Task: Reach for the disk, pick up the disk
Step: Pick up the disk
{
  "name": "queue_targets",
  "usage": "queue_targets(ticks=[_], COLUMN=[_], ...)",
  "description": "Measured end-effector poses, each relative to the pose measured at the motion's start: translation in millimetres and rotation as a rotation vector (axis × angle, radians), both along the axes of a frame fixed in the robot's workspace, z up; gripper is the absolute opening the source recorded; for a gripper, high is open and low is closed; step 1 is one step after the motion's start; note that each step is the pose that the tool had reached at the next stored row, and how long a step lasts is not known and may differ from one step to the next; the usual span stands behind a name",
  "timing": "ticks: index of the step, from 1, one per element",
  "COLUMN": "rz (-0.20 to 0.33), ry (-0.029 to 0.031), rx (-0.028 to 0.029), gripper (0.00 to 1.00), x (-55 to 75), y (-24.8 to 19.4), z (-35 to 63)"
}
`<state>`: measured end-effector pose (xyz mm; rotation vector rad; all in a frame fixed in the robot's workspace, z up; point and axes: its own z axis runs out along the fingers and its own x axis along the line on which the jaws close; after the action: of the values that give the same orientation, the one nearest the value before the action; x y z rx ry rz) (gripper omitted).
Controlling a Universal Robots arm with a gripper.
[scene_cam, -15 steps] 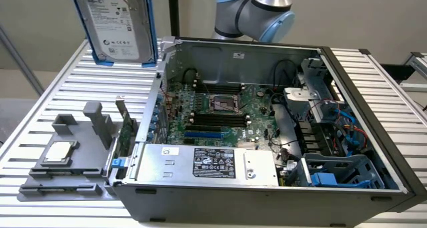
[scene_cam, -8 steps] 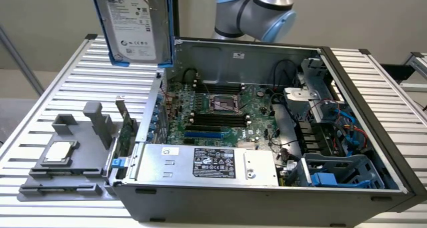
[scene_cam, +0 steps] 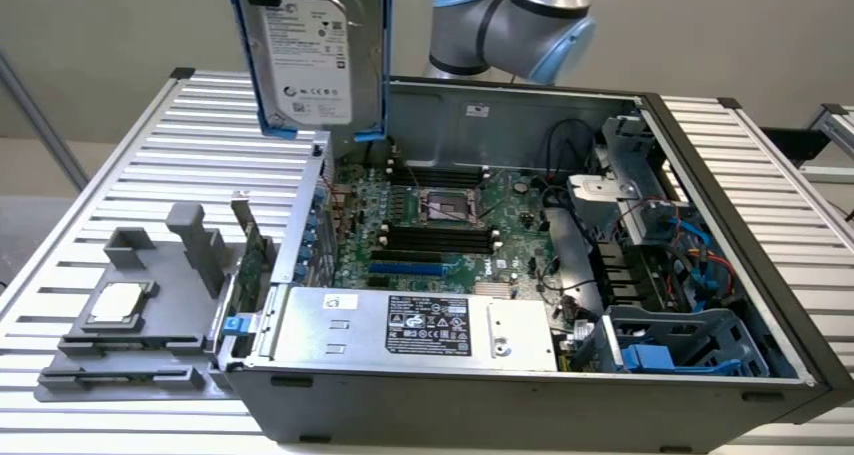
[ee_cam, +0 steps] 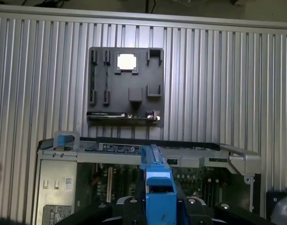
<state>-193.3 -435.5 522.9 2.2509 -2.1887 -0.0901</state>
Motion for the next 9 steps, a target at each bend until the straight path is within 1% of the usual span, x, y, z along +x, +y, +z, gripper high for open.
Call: queue_targets(ticks=[9], rz=[0.0], ry=[0.0013], rx=[0.0024], gripper=[0.33], x=[40.7], y=[-9.6], z=[1.0])
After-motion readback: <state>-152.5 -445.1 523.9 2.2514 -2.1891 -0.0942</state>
